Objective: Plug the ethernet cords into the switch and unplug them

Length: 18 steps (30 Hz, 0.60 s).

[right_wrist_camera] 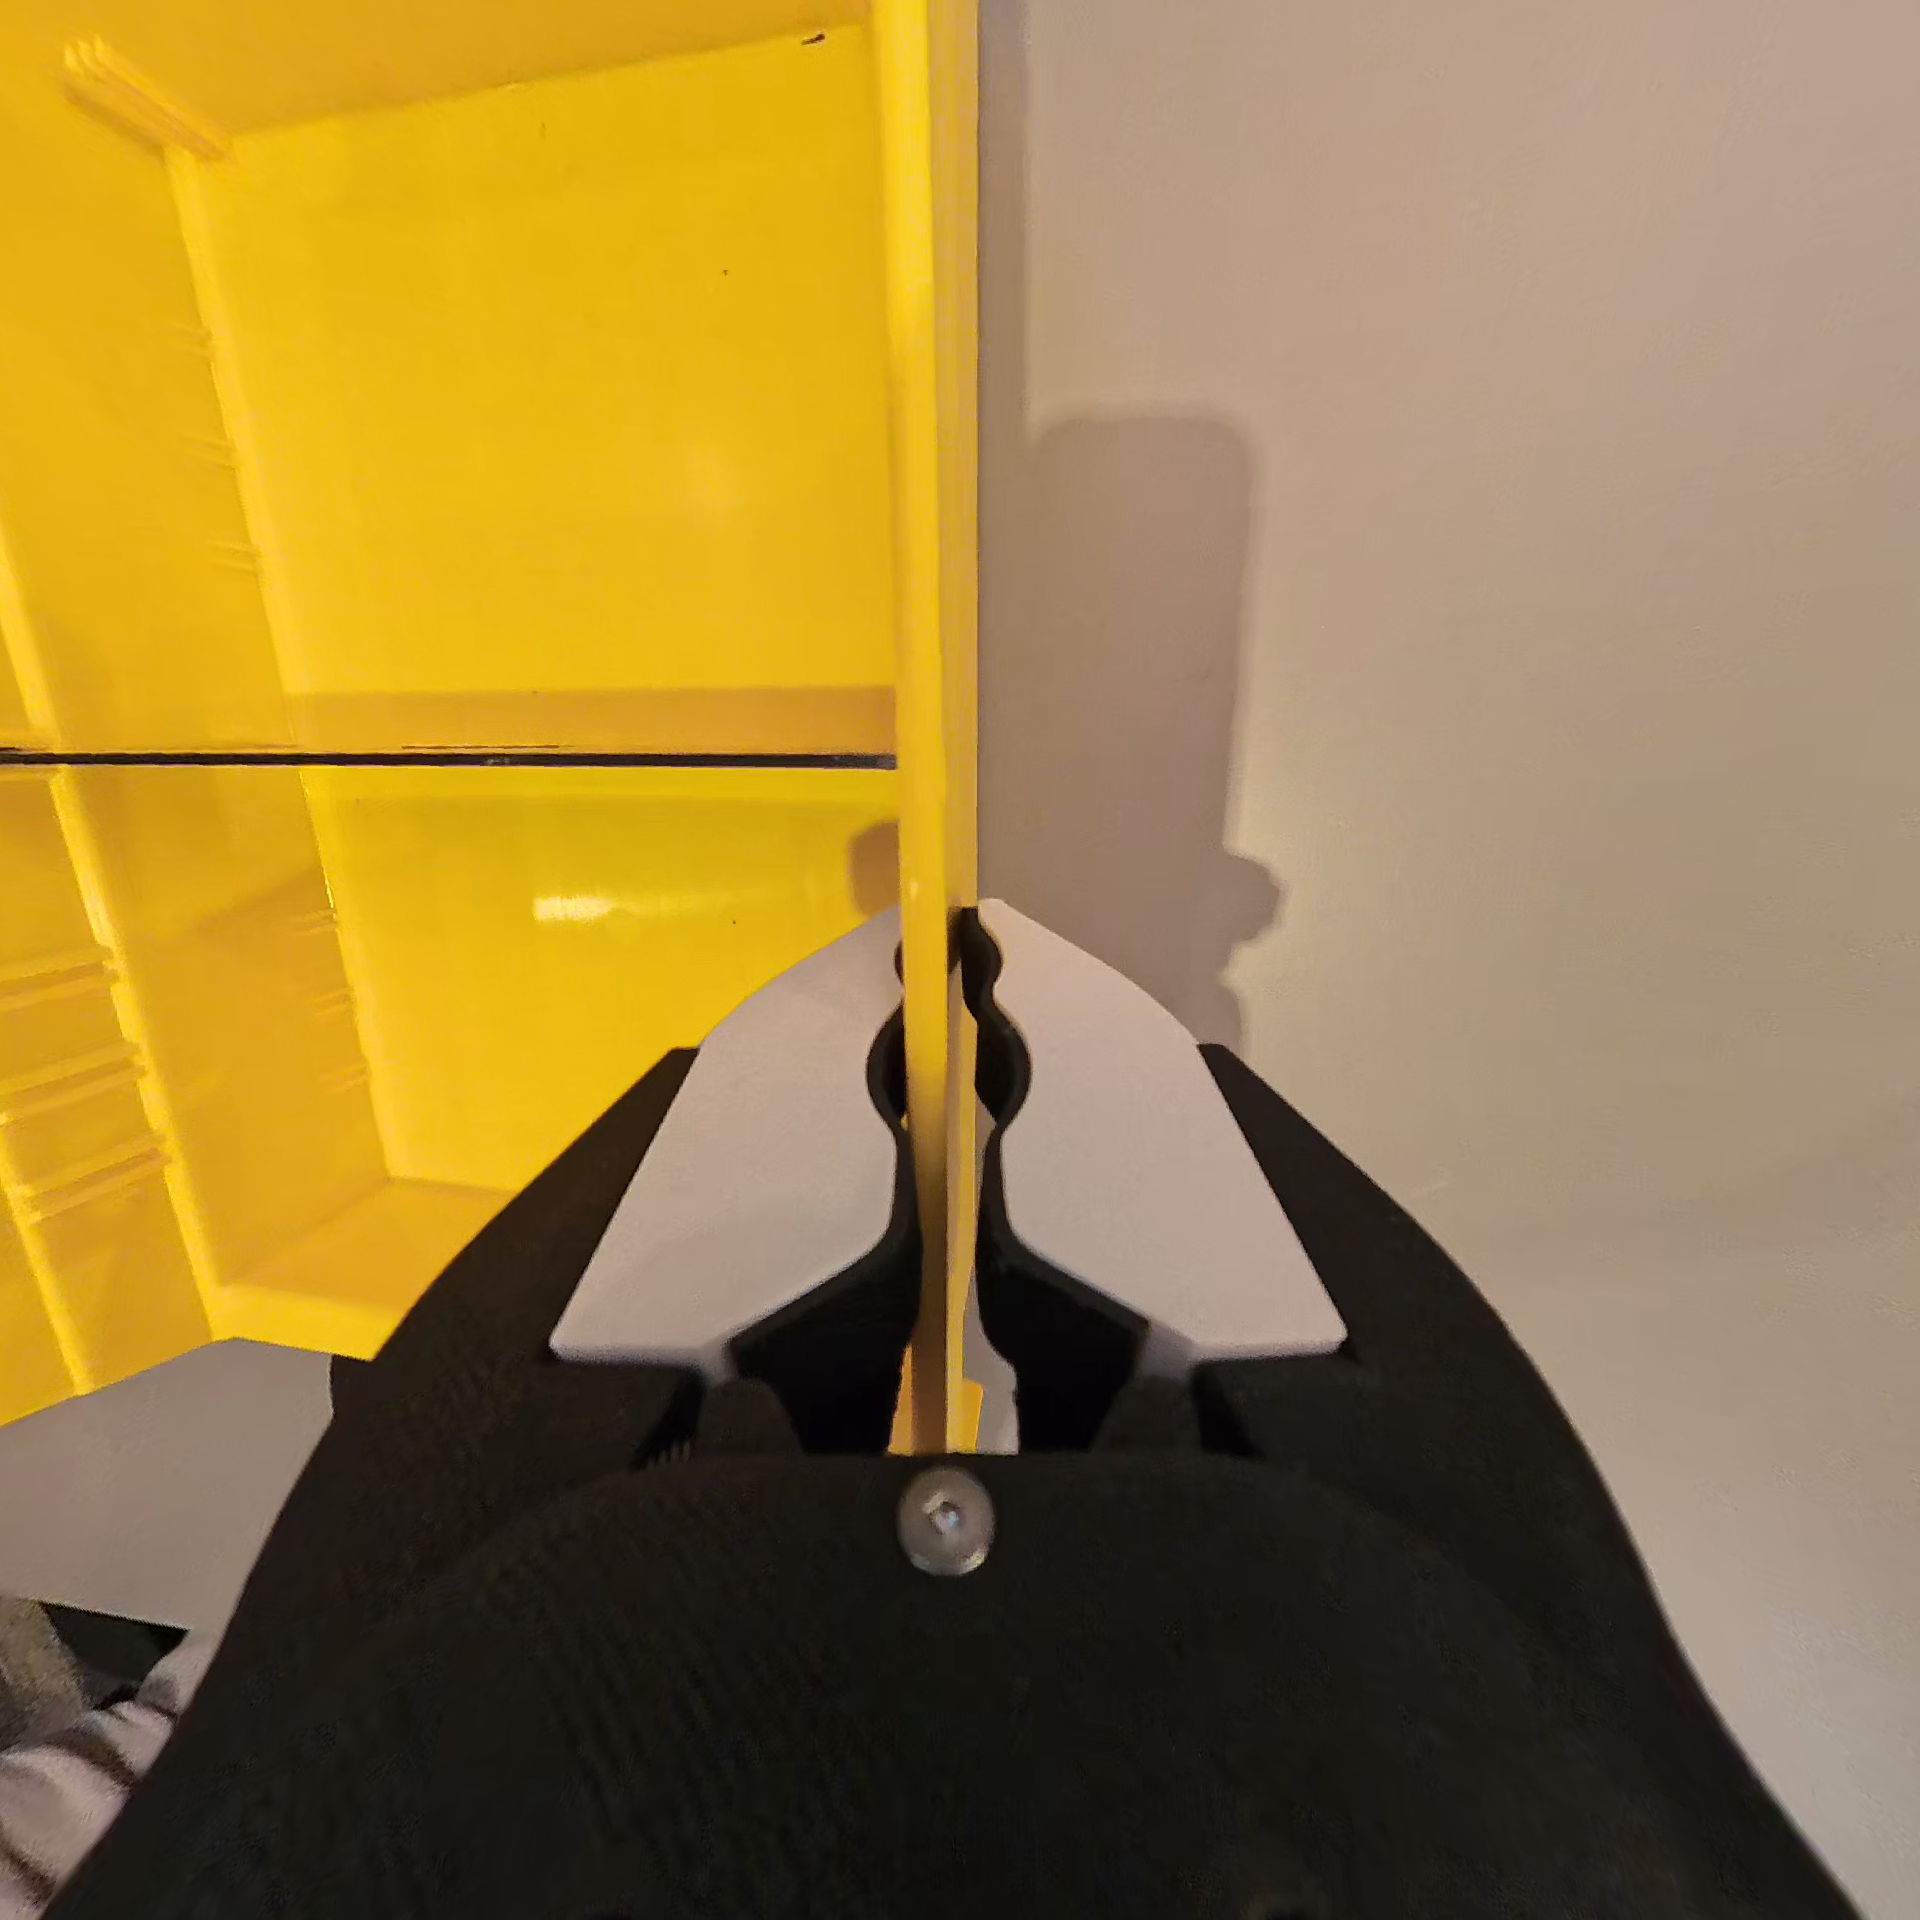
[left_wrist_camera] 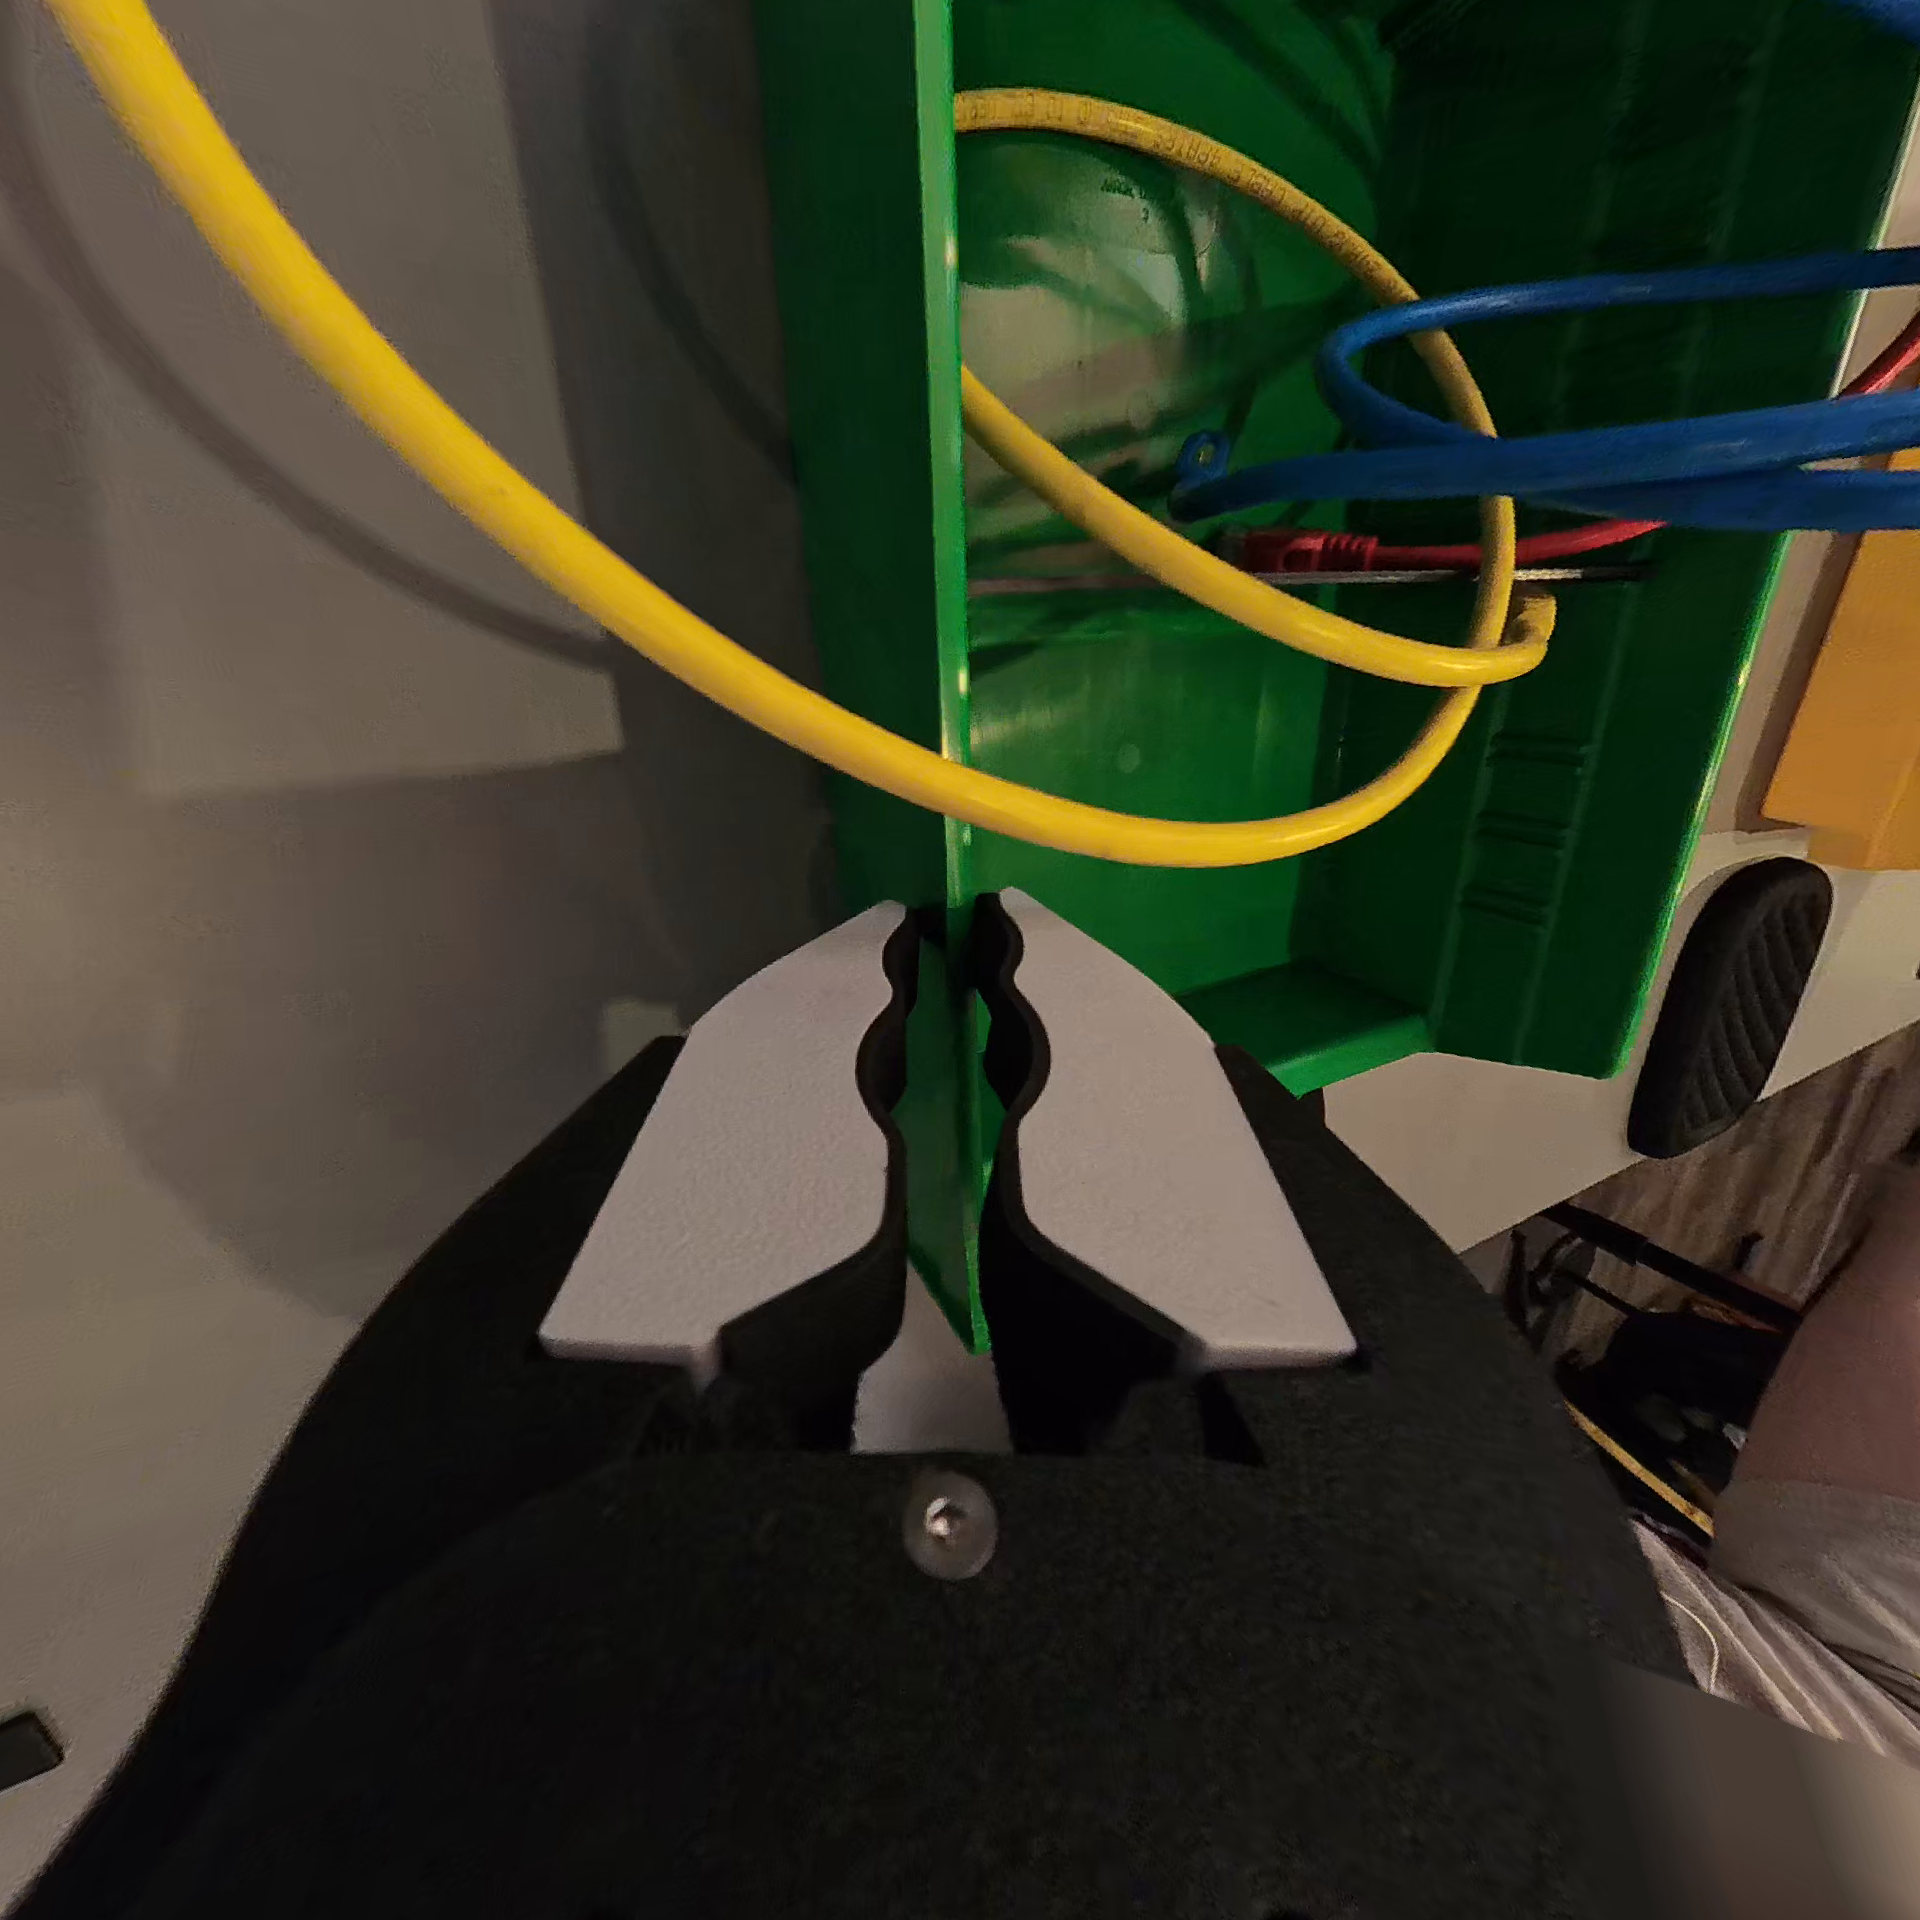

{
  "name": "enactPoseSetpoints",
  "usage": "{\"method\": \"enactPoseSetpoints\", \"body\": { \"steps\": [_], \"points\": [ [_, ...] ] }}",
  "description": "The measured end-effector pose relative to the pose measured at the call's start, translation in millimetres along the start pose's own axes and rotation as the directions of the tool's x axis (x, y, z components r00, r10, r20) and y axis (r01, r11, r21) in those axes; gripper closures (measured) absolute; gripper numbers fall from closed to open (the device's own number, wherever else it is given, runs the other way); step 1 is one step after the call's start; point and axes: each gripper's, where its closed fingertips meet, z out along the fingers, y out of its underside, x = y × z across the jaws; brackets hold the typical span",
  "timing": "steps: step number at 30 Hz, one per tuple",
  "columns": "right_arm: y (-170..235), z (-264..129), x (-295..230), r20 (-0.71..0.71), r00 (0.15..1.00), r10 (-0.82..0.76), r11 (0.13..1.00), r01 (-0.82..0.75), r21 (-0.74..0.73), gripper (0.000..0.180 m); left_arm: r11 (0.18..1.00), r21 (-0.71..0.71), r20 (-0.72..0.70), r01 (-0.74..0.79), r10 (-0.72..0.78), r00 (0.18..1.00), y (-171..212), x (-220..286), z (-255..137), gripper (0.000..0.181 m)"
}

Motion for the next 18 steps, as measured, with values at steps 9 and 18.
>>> {"method": "enactPoseSetpoints", "body": {
  "steps": [9, 18],
  "points": [
    [11, -4, 4, -0.011, 0.992, -0.122, 0.990, 0.121, -0.071, 0.173, 0.995, 0.098, -0.022, -0.002, 0.005, 1.000, -7, 5, -17, 0.172],
    [12, -5, 9, -0.056, 0.980, -0.192, 0.978, 0.186, -0.089, 0.172, 0.873, 0.486, 0.052, -0.035, 0.011, 0.999, -34, 9, -93, 0.167]
  ]
}}
